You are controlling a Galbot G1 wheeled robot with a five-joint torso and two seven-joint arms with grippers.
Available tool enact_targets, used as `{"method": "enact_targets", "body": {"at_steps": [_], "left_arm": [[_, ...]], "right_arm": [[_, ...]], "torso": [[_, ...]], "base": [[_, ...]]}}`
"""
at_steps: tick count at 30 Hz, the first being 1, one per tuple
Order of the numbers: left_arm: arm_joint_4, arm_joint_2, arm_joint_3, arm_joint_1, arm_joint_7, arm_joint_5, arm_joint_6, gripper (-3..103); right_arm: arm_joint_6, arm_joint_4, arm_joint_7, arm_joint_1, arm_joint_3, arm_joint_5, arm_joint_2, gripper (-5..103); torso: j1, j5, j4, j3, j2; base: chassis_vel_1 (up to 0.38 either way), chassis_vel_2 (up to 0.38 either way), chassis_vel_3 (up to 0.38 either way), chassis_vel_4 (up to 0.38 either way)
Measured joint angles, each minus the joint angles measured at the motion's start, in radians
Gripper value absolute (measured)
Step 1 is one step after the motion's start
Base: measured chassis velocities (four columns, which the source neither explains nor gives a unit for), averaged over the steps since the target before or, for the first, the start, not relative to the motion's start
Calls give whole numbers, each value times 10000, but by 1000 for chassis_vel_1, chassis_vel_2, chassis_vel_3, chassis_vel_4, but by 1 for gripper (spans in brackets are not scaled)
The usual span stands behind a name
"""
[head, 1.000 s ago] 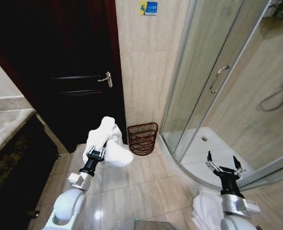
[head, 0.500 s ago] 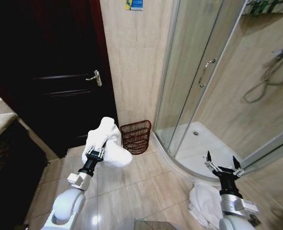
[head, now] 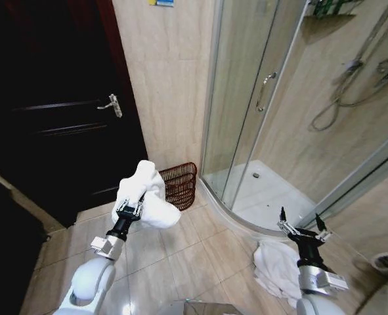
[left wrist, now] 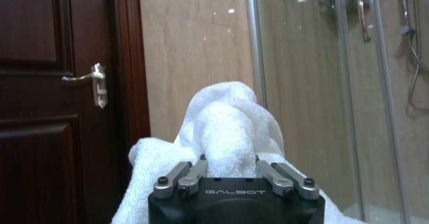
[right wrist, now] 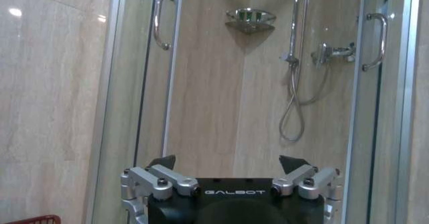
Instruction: Discard the used towel into the hamper.
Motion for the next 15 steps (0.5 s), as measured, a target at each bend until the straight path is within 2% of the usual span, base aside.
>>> {"method": "enact_targets", "body": {"at_steps": [15], "left_arm": [[432,59,78,-168,-15,-33,-302,24]], "right_arm": [[23,-135,-192,65,-27,-105,65,100]], "torso": [[-266,1,1,-349,-616]], "base": [[0,0,0,0]]}}
